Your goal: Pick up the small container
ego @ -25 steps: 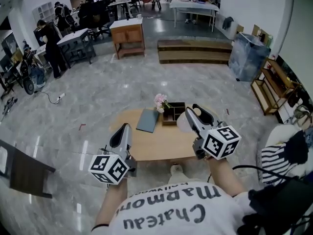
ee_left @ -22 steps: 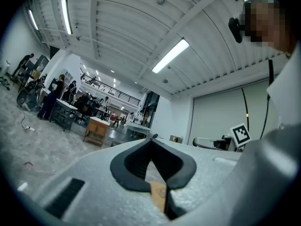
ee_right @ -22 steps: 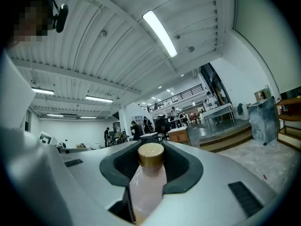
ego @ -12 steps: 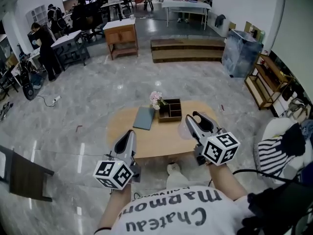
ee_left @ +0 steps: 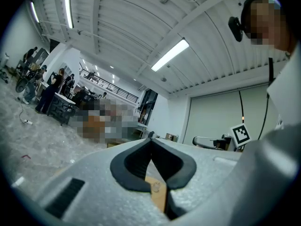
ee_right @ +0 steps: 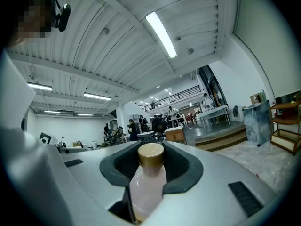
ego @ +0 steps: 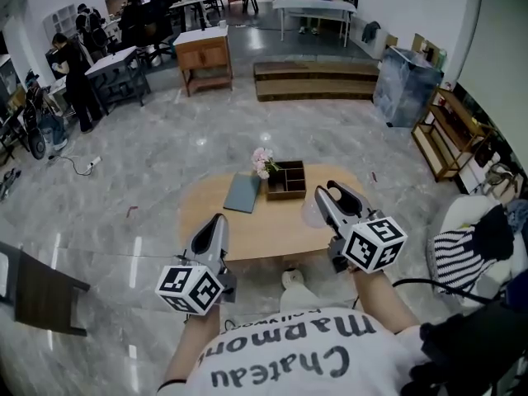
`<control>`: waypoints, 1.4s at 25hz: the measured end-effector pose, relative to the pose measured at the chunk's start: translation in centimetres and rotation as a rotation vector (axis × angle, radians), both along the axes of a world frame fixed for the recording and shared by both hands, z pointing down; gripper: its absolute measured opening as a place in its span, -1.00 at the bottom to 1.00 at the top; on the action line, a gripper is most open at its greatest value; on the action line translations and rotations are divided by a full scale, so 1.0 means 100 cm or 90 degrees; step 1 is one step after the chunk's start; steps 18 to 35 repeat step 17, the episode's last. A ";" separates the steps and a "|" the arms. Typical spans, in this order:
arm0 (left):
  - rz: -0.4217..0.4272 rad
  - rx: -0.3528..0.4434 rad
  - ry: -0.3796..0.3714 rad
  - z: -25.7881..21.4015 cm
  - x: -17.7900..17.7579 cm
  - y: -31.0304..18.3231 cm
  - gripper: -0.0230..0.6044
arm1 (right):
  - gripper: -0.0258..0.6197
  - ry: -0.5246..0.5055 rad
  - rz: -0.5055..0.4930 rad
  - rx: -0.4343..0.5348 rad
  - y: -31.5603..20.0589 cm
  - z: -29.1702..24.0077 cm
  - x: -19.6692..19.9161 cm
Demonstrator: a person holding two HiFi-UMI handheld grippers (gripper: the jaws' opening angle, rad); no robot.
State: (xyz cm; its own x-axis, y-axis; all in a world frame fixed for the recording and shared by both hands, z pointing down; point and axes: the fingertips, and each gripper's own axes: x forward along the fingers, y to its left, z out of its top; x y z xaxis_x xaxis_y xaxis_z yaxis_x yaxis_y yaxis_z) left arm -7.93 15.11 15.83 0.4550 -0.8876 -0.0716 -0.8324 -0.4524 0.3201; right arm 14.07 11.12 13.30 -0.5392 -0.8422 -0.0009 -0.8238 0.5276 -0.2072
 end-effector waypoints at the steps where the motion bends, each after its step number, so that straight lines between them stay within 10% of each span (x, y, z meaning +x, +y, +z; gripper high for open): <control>1: -0.001 0.001 0.000 -0.001 -0.001 -0.001 -0.88 | -0.51 0.000 0.000 0.001 0.000 0.000 0.000; 35: 0.009 0.006 -0.004 -0.002 0.009 -0.008 -0.88 | -0.51 0.002 0.007 -0.001 -0.006 0.004 0.008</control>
